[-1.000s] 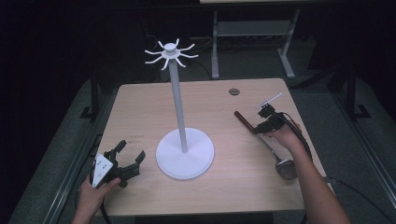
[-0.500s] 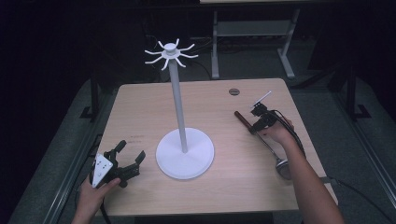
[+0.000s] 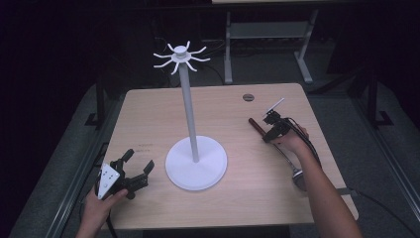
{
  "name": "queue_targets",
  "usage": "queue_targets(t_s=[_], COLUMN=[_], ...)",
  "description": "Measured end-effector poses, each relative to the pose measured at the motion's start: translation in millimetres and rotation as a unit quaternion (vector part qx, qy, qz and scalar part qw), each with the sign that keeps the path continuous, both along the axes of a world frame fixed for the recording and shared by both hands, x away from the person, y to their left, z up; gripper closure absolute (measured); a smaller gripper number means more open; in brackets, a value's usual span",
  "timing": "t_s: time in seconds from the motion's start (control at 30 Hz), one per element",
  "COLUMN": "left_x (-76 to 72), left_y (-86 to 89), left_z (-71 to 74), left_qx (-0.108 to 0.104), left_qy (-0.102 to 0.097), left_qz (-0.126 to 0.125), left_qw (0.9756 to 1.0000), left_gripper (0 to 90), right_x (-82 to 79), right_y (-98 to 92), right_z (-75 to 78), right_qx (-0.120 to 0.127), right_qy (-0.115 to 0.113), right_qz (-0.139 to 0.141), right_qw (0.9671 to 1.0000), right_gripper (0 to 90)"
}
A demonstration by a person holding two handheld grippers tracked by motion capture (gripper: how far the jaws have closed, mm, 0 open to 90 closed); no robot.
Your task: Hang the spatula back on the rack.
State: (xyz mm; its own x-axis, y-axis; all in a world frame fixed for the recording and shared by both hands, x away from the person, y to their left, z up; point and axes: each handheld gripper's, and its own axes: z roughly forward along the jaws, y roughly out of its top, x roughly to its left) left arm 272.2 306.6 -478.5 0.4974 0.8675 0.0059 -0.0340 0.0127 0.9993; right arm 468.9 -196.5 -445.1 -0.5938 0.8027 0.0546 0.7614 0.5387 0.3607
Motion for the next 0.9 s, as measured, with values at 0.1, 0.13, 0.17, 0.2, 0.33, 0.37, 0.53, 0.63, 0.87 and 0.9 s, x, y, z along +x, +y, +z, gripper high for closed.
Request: queue_targets(t_s=[0.1,0.13,0.17,0.2,0.33,0.37,0.53,0.63,0.87,0.9], left_x=[0.0,0.0,0.0,0.0,0.0,0.0,0.1,0.0,0.0,-0.1], left_y=[0.0,0.0,0.0,-0.1,0.0,0.0,0.0,0.0,-0.2,-0.3], left_z=[0.0,0.0,0.0,0.0,0.0,0.0,-0.1,0.0,0.0,0.0], left_qx=[0.0,0.0,0.001,0.001,0.0,0.0,-0.001,0.001,0.001,0.001], left_qy=[0.0,0.0,0.0,-0.001,0.0,0.0,0.0,0.0,0.0,0.0], left_qz=[0.0,0.0,0.0,0.0,0.0,0.0,0.0,0.0,0.001,0.001], left_qw=[1.0,1.0,1.0,1.0,1.0,1.0,1.0,1.0,1.0,1.0], left_gripper=[13.0,13.0,13.0,13.0,13.0,13.0,13.0,13.0,13.0,13.0], right_x=[-0.1,0.2,0.2,0.5,0.5,0.4,-0.4,-2.3,-11.2,-12.6], right_y=[-0.2,-0.3,-0.3,-0.4,-1.3,-1.4,-2.9,-5.2,-9.7,-11.1], right_z=[0.1,0.3,0.3,0.3,0.3,0.3,3.4,8.7,23.6,25.8], right_qx=[0.002,0.002,0.002,0.003,0.004,0.003,0.008,0.016,0.044,0.048], right_qy=[0.002,0.002,0.002,0.003,0.002,0.001,-0.004,-0.012,-0.038,-0.047], right_qz=[-0.005,-0.009,-0.009,-0.015,-0.025,-0.026,-0.025,-0.027,-0.032,-0.028], right_qw=[1.0,1.0,1.0,0.9999,0.9997,0.9997,0.9996,0.9994,0.9978,0.9973], right_gripper=[69.8,70.5,70.5,71.7,72.9,72.9,73.0,73.0,73.0,73.0])
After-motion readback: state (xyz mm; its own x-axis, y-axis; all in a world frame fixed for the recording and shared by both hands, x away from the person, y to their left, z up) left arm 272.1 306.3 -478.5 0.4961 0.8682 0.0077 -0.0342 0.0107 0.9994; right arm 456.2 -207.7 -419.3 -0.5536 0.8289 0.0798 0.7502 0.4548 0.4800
